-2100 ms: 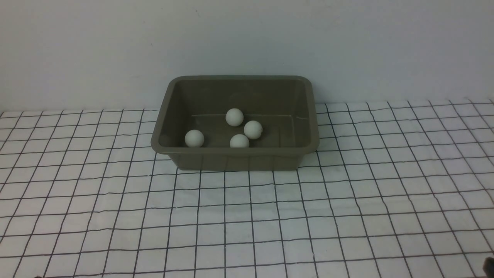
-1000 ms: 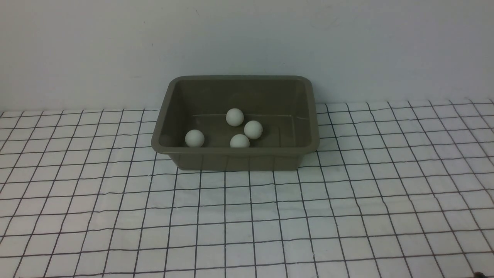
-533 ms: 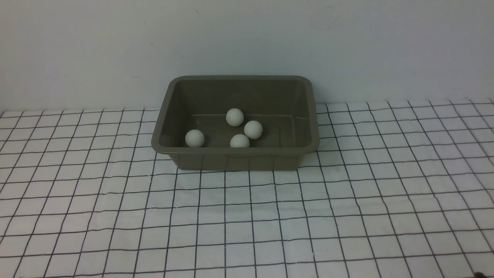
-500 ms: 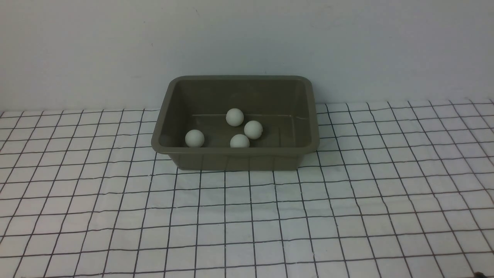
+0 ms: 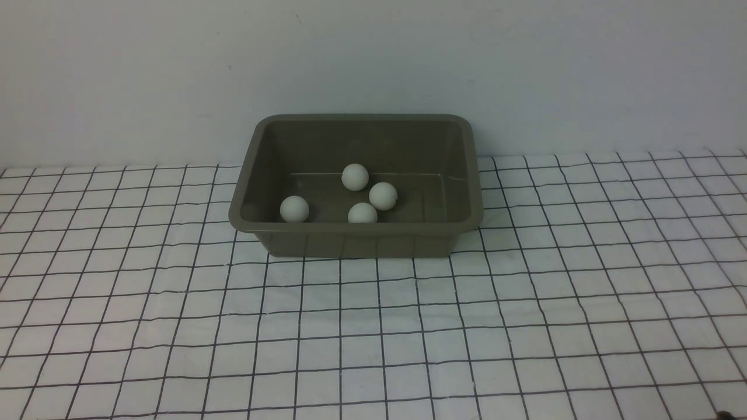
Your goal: Put the table tennis balls into the box on the white checkered tablecloth.
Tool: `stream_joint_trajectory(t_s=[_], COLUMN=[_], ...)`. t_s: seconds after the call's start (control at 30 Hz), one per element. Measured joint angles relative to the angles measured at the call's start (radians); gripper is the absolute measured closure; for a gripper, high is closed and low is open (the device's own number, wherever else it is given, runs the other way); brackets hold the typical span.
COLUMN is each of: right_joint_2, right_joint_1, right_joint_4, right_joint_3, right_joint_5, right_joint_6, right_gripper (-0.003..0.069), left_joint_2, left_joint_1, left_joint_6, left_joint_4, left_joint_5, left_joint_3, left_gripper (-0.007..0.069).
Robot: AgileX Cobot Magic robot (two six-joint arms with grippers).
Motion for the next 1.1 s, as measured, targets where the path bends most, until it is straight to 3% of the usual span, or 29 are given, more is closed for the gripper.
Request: stream_joint_trajectory(t_s=[0.87,1.0,1.1], right_joint_2=[0.0,0.0,0.0], right_joint_1=[0.0,0.0,0.0], right_joint_4=[0.0,-0.044,-0.172], right_joint_3=[0.0,0.0,0.0], right_joint_5=[0.0,-0.002,-0.025], right_joint_6=[0.003,0.109,0.261], right_gripper=[0.0144,0.0144,0.0144], left_joint_2=[0.0,0.0,0.0], left_joint_1=[0.0,0.0,0.0], left_joint_6=[0.0,0.0,0.0], left_joint_4=[0.0,0.0,0.0], left_joint_5=[0.0,0.0,0.0], left_joint_3=[0.0,0.0,0.0], left_gripper=[0.023,0.023,0.023])
